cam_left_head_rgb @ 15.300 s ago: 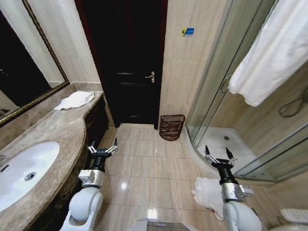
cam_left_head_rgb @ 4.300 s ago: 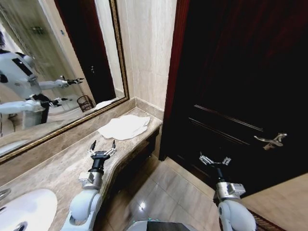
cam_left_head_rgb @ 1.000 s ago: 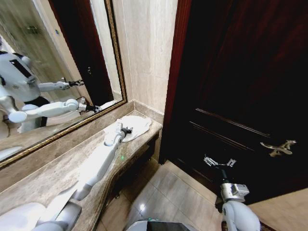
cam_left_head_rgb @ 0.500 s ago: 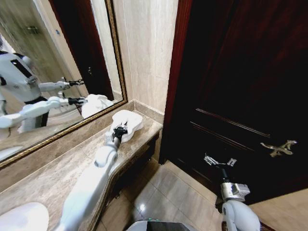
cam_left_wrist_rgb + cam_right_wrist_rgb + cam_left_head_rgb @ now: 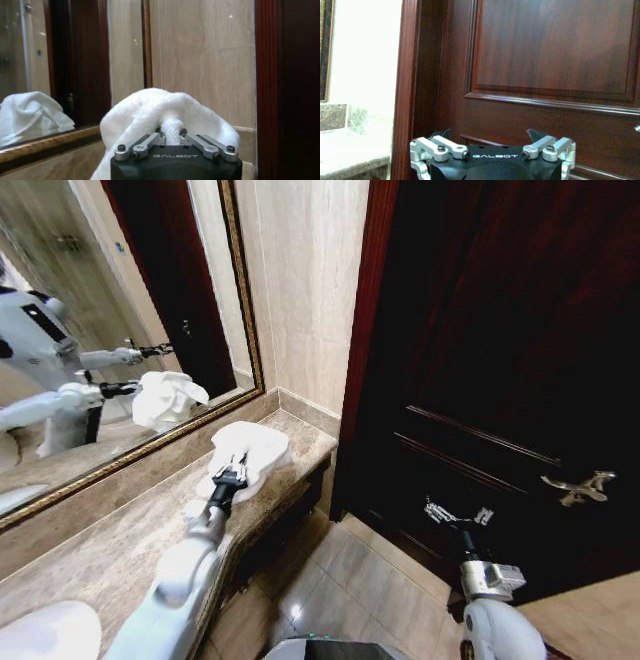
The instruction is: Discard the used towel into the hamper.
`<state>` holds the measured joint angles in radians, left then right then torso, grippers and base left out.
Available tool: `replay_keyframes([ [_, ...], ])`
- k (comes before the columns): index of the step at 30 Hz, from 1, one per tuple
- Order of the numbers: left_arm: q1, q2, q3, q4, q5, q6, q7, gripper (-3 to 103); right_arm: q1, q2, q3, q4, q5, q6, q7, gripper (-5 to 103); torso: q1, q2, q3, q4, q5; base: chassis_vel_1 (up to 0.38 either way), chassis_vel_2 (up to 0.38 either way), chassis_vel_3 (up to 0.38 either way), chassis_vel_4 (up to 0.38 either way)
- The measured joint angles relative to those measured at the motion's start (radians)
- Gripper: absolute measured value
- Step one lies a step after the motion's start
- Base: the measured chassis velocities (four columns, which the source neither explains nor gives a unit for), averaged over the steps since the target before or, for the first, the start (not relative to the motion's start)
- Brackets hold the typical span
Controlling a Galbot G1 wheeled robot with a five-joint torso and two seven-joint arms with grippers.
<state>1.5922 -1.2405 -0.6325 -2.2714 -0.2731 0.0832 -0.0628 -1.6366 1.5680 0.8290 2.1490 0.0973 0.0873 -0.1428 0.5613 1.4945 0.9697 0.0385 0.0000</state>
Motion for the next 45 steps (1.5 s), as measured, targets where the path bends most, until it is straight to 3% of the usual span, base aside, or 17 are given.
replay_keyframes([
  [4, 0.082, -0.026, -0.035, -0.004, 0.008, -0.075, 0.003, 10, -0.014, 0.020, -0.001, 0.017, -0.010, 0.000, -0.002, 100, 0.000, 0.000, 0.000, 0.0000, 0.0001, 0.000, 0.000, 0.000, 0.000],
  [10, 0.109, -0.035, -0.040, 0.058, 0.008, -0.148, -0.006, 10, -0.018, 0.024, -0.005, 0.042, -0.027, -0.017, -0.004, 100, 0.000, 0.000, 0.000, -0.0001, -0.0001, 0.000, 0.000, 0.000, 0.000],
  [25, 0.059, -0.045, 0.002, 0.086, 0.023, -0.143, -0.018, 10, -0.015, 0.019, -0.004, 0.036, -0.025, -0.021, -0.010, 100, 0.000, 0.000, 0.000, -0.0002, 0.0001, 0.000, 0.000, 0.000, 0.000],
  [45, 0.056, -0.105, 0.107, 0.074, 0.110, -0.153, -0.015, 10, -0.074, 0.025, -0.002, 0.054, -0.012, 0.020, -0.008, 100, 0.000, 0.000, 0.000, -0.0002, 0.0001, 0.005, -0.002, -0.004, 0.004],
])
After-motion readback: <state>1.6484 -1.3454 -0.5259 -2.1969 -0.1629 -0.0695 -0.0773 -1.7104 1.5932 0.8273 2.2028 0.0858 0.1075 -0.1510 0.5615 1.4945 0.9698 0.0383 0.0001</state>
